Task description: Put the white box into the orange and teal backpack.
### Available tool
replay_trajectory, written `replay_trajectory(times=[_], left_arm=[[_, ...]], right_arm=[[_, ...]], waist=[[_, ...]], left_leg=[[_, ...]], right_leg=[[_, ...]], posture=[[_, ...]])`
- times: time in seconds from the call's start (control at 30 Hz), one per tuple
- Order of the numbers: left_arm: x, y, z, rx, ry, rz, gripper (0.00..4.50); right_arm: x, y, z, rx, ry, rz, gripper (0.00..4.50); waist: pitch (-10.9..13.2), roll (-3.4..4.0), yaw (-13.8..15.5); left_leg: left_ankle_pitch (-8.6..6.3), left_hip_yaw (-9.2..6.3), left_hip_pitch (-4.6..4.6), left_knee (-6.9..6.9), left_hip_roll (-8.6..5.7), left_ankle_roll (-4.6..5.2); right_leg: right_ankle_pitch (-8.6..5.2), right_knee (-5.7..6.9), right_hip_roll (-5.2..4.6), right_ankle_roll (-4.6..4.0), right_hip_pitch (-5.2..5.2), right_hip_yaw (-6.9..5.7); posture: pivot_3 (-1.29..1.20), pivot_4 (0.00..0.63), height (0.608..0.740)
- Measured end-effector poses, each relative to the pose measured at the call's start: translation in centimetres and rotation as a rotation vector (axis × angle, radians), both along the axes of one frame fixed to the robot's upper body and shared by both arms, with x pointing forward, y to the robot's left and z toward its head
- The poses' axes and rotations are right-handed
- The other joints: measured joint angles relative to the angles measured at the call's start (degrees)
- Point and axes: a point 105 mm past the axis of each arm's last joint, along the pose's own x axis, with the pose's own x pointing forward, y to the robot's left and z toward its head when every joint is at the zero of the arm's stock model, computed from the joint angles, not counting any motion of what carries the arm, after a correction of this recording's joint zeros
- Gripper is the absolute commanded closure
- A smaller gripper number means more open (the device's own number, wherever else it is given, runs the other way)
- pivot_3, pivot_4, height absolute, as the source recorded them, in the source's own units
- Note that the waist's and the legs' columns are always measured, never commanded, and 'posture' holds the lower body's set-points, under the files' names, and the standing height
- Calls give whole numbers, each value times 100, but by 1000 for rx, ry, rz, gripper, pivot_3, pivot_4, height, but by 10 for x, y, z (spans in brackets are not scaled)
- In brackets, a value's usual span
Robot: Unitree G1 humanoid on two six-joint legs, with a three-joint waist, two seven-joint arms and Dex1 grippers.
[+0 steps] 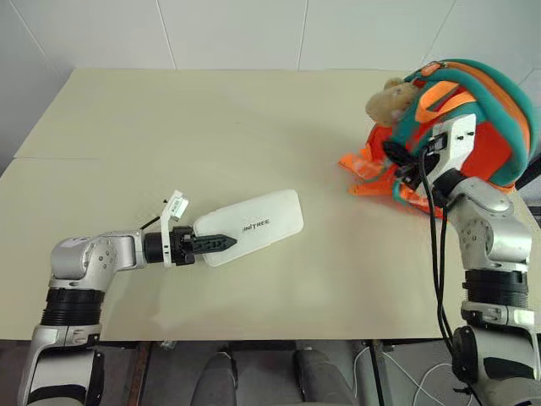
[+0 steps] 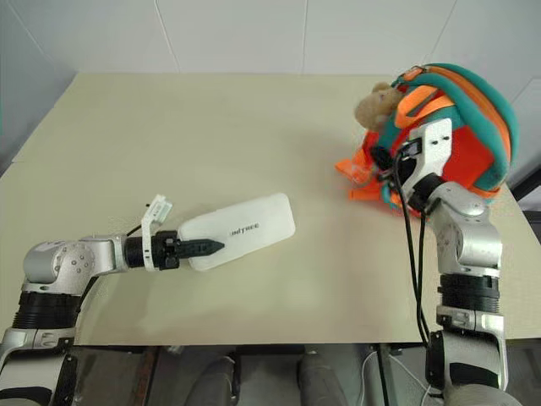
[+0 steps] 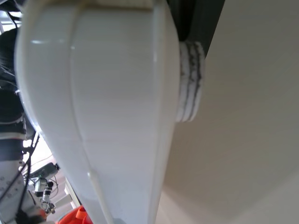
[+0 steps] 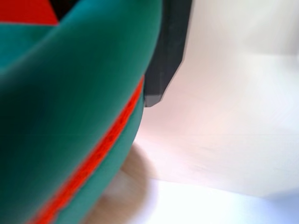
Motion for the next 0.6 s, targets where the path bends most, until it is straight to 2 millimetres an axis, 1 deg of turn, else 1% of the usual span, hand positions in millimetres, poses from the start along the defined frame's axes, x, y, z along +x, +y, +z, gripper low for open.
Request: replay_trajectory(times=[0.07, 0.1, 0.23, 0.3, 0.37, 0.43, 0.5, 0.53, 0.6], left_arm=[[2, 6, 1, 14, -47, 23, 3228], [4, 12, 2, 25, -78, 47, 3228], [6, 33, 5, 53, -143, 119, 3228], [6, 42, 6, 64, -161, 147, 3228], [4, 50, 7, 73, -177, 167, 3228], [-1, 58, 8, 100, -226, 174, 3228], [-4, 62, 12, 119, -262, 170, 3228], [-6, 63, 17, 118, -288, 173, 3228], [-8, 66, 23, 121, -332, 185, 3228]], right_arm=[[-17, 21, 11, 18, -3, 154, 4489], [-27, 34, 13, -2, 17, 242, 4489], [-63, 73, 11, -32, 130, 533, 4489], [-84, 86, 11, -54, 172, 667, 4489], [-99, 90, 12, -75, 211, 757, 4489], [-115, 90, 8, -133, 274, 828, 4489], [-125, 87, 6, -145, 324, 875, 4489], [-131, 84, 5, -131, 365, 906, 4489], [-137, 77, 1, -116, 431, 921, 4489]], waist=[[1, 2, -32], [1, 2, -39], [1, 2, -34], [1, 2, -27], [1, 2, -16], [1, 2, -12], [2, 0, 7], [2, 0, 23], [3, -2, 57]], left_leg=[[1, 1, 1, -3, 3, -2], [1, 1, 2, -3, 7, -2], [1, 0, 2, -5, 17, -3], [1, 0, 0, -6, 17, -3], [0, 1, -1, -7, 14, -3], [-1, 3, -5, -12, 13, -3], [-2, 3, -7, -18, 13, -2], [-3, 3, -9, -19, 13, -1], [-7, 3, -10, -21, 13, 3]], right_leg=[[0, 2, 1, 0, -3, 2], [0, 4, 4, -1, -4, 4], [-6, 16, 13, -11, -17, 6], [-7, 14, 13, -14, -18, 6], [-8, 8, 7, -15, -17, 7], [-8, -1, 3, -16, -19, 8], [-10, -5, 2, -19, -21, 7], [-12, -6, 2, -22, -22, 7], [-16, -9, 1, -28, -23, 5]], posture=[[0, 150, 740], [0, 150, 740], [0, 150, 740], [0, 150, 740], [0, 150, 740], [0, 150, 740], [0, 150, 740], [0, 150, 740], [0, 150, 740]])
